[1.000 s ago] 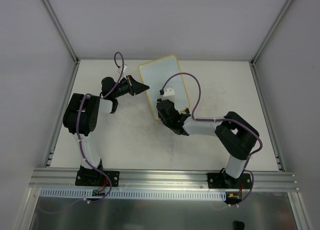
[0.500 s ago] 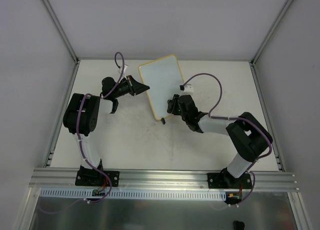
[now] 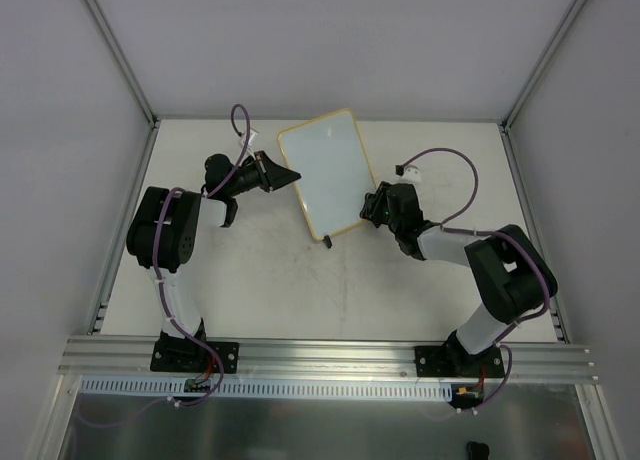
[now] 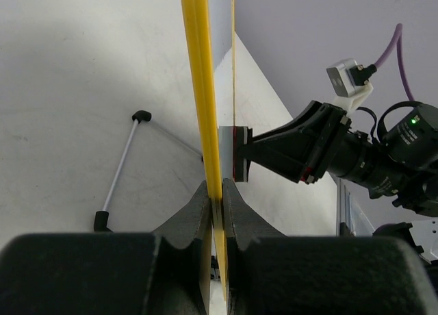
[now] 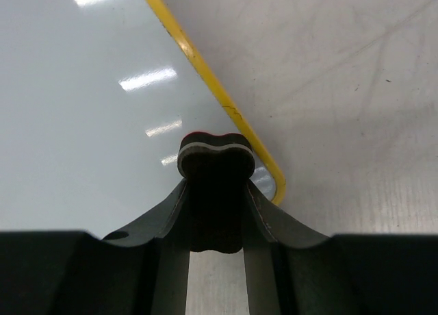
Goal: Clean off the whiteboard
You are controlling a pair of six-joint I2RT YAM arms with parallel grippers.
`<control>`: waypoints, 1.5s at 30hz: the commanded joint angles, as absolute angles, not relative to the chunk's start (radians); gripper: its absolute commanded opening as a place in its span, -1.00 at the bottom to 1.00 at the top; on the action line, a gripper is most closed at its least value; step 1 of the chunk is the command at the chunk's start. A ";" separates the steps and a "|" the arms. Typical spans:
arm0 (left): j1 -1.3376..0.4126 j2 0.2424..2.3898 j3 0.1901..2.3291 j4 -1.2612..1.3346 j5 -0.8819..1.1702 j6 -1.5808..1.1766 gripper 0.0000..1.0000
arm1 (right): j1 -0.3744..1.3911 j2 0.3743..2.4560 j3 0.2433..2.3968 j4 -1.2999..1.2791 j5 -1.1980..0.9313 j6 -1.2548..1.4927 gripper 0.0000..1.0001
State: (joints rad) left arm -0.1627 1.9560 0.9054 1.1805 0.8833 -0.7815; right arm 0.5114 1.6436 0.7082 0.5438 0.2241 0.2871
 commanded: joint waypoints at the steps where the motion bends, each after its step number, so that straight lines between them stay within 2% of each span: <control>1: -0.178 1.924 0.893 1.207 0.953 -0.689 -1.00 | 0.431 1.654 0.687 0.437 0.363 0.265 -1.00; 17: -0.179 1.927 0.896 1.206 0.954 -0.687 -1.00 | 0.373 1.589 0.856 0.256 0.587 0.325 -1.00; 32: -0.179 1.925 0.902 1.203 0.950 -0.693 -1.00 | 0.402 1.710 0.922 0.307 0.400 0.459 -1.00; 40: -0.178 1.907 0.897 1.183 0.931 -0.681 -1.00 | 0.503 1.709 0.826 0.322 0.413 0.563 -1.00; 45: -0.181 1.905 0.890 1.183 0.917 -0.683 -1.00 | 0.506 1.732 0.769 0.425 0.283 0.655 -1.00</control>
State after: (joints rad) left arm -0.1883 1.9339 0.9051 1.1652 0.8894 -0.7818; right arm 0.4889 1.7020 0.8154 0.3721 0.3927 0.5503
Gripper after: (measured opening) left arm 0.043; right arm 0.319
